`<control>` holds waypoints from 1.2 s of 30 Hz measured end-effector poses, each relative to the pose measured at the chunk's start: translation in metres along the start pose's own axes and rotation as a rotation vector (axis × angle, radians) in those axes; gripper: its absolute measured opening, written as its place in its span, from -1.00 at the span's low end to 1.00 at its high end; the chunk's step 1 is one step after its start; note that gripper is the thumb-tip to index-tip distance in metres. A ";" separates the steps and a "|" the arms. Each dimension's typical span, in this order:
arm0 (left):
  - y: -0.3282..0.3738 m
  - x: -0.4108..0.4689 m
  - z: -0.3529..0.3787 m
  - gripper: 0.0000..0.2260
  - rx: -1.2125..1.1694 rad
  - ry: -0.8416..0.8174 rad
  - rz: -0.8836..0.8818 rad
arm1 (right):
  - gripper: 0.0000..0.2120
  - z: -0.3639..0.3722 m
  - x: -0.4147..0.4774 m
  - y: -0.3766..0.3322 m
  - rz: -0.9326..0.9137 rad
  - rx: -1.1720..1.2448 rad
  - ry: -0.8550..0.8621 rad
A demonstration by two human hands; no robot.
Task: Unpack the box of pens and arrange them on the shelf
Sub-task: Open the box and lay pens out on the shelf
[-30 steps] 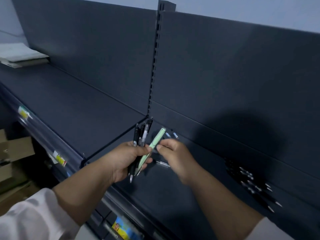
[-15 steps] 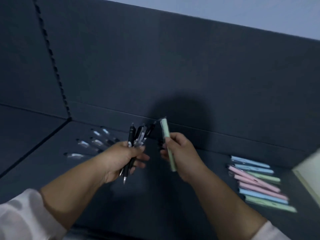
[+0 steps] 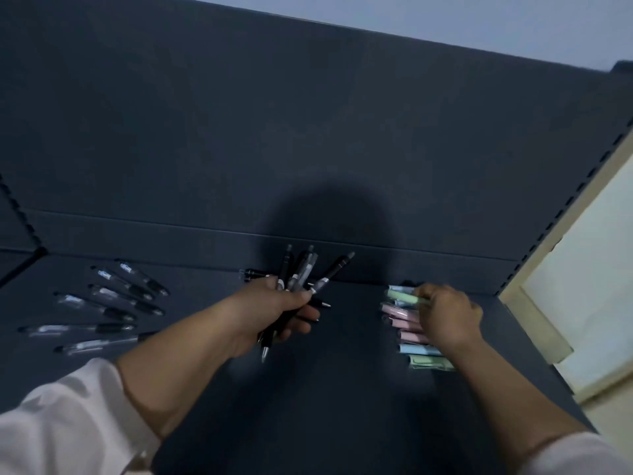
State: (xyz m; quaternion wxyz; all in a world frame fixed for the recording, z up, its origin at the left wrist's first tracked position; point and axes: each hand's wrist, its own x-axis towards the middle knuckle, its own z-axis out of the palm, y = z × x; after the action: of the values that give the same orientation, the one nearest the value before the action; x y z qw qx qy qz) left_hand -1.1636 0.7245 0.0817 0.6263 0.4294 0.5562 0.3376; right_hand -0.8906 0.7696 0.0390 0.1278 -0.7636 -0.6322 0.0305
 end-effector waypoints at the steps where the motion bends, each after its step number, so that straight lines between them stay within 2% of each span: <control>1: 0.000 0.000 0.002 -0.93 0.006 -0.003 0.002 | -0.70 0.001 0.000 -0.001 -0.001 -0.005 -0.002; 3: -0.001 0.000 0.005 -0.95 0.000 -0.002 0.013 | -0.72 0.003 -0.001 -0.013 -0.047 0.161 0.008; 5: -0.002 0.001 0.006 -0.95 -0.019 0.007 0.023 | -0.79 0.001 -0.010 -0.037 -0.121 0.488 -0.045; 7: -0.003 -0.001 0.005 -0.96 -0.021 0.022 0.033 | -0.91 -0.003 -0.028 -0.070 -0.104 0.888 -0.291; 9: -0.005 -0.004 0.002 -0.97 -0.004 0.027 0.049 | -0.94 -0.003 -0.043 -0.101 0.005 1.274 -0.585; 12: -0.009 -0.010 -0.009 -0.91 -0.006 0.018 0.061 | -0.90 0.001 -0.052 -0.130 0.020 1.489 -0.733; 15: -0.017 -0.013 -0.028 -0.85 -0.017 0.044 0.034 | -0.86 0.003 -0.055 -0.152 0.047 1.512 -0.708; 18: -0.025 -0.015 -0.047 -0.84 0.018 0.134 -0.009 | -0.84 0.010 -0.051 -0.164 0.121 1.454 -0.595; 20: -0.028 -0.019 -0.059 -0.82 -0.022 0.187 -0.034 | -0.84 0.017 -0.045 -0.166 -0.036 1.189 -0.450; 22: -0.030 -0.022 -0.069 -0.81 -0.059 0.230 -0.043 | -0.89 0.030 -0.042 -0.164 -0.308 0.700 -0.322; 24: -0.031 -0.026 -0.079 -0.81 -0.076 0.250 -0.050 | -0.86 0.045 -0.043 -0.163 -0.451 0.326 -0.273; 26: -0.032 -0.028 -0.086 -0.82 -0.107 0.251 -0.053 | -0.74 0.056 -0.048 -0.166 -0.471 0.154 -0.263; 29: -0.034 -0.032 -0.093 -0.82 -0.141 0.254 -0.054 | -0.65 0.058 -0.054 -0.177 -0.489 0.025 -0.154; 31: -0.037 -0.035 -0.097 -0.81 -0.144 0.243 -0.050 | -0.66 0.056 -0.057 -0.190 -0.513 0.164 -0.125; 32: -0.038 -0.036 -0.099 -0.81 -0.145 0.237 -0.047 | -0.70 0.053 -0.059 -0.199 -0.496 0.351 -0.174; 34: -0.041 -0.039 -0.103 -0.80 -0.145 0.230 -0.042 | -0.82 0.042 -0.070 -0.219 -0.377 0.812 -0.471; 36: -0.045 -0.043 -0.108 -0.83 -0.143 0.226 -0.040 | -0.83 0.035 -0.082 -0.239 -0.245 1.145 -0.758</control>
State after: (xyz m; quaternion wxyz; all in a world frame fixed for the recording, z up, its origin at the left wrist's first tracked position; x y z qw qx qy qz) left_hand -1.2790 0.6855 0.0569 0.5952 0.3317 0.6063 0.4100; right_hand -1.1428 0.7355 0.0515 0.2833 -0.4361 -0.5992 0.6087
